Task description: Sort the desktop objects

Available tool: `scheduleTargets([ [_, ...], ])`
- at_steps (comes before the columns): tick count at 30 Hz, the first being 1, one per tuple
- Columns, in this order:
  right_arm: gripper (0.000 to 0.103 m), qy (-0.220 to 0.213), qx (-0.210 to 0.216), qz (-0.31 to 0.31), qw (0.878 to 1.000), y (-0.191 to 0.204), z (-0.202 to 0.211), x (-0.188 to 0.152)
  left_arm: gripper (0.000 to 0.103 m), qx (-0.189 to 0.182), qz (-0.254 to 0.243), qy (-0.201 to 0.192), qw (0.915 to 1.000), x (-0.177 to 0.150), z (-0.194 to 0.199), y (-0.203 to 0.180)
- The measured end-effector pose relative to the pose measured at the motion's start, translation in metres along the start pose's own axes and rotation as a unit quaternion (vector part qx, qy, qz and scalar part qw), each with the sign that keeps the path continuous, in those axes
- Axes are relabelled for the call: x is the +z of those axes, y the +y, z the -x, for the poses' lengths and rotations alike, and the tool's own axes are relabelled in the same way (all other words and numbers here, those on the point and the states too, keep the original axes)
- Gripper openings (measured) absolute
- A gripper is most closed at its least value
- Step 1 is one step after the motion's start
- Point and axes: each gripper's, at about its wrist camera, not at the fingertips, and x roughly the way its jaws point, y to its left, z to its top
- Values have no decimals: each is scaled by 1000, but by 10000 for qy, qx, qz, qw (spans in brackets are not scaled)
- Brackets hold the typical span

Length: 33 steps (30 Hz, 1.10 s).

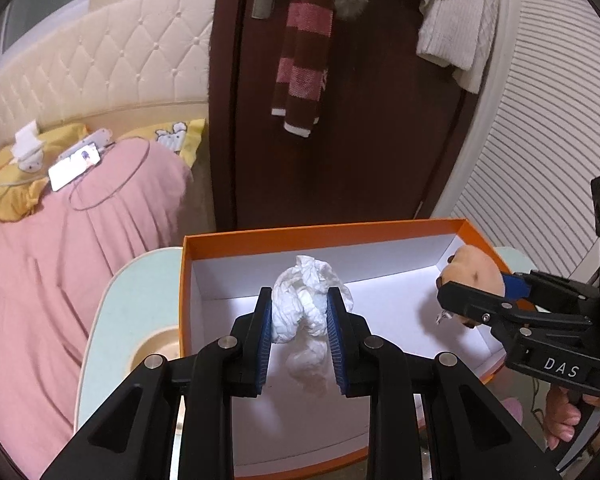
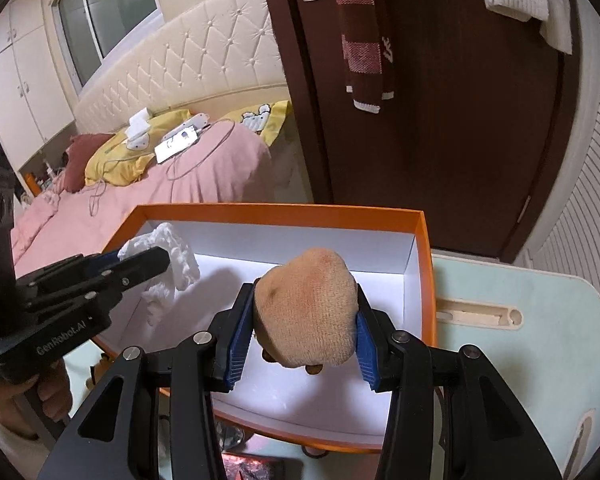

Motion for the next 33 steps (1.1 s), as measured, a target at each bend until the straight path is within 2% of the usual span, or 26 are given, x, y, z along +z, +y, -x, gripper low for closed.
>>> scheduleTargets([
  [8, 48, -152, -136, 139, 9997, 1, 2, -6, 25, 26, -50, -34, 10000, -2, -3, 0],
  [10, 48, -196, -141, 101, 9997, 1, 4, -6, 30, -32, -31, -50, 10000, -3, -2, 0],
  [11, 49, -211, -130, 83, 9997, 0, 4, -7, 34, -69, -10, -62, 10000, -3, -1, 0],
  [12, 51, -225, -116, 64, 9997, 0, 5, -7, 50, -103, 17, -82, 9999, -2, 0, 0],
  [13, 55, -249, -89, 17, 9996, -1, 7, -7, 62, -171, 68, -126, 9998, -2, 1, 0],
  [15, 60, -325, 77, -146, 9993, -3, 10, -7, 73, -330, 211, -278, 9988, -3, 7, 0],
  [16, 66, -388, 140, -240, 9989, -4, 13, -7, 78, -343, 258, -365, 9984, -3, 10, 0],
  [19, 71, -774, 180, -387, 9961, -5, 27, -5, 84, -263, 230, -663, 9972, -3, 23, -1],
  [22, 71, -1063, 233, -239, 9938, -1, 44, -3, 85, -237, 262, -844, 9958, -2, 37, 1],
  [28, 71, -1188, 305, -134, 9924, 8, 66, -2, 85, -102, 270, -928, 9953, -7, 69, 13],
  [33, 71, -1310, 303, -250, 9906, 5, 91, -15, 85, 241, 229, -736, 9967, -27, 95, 31],
])
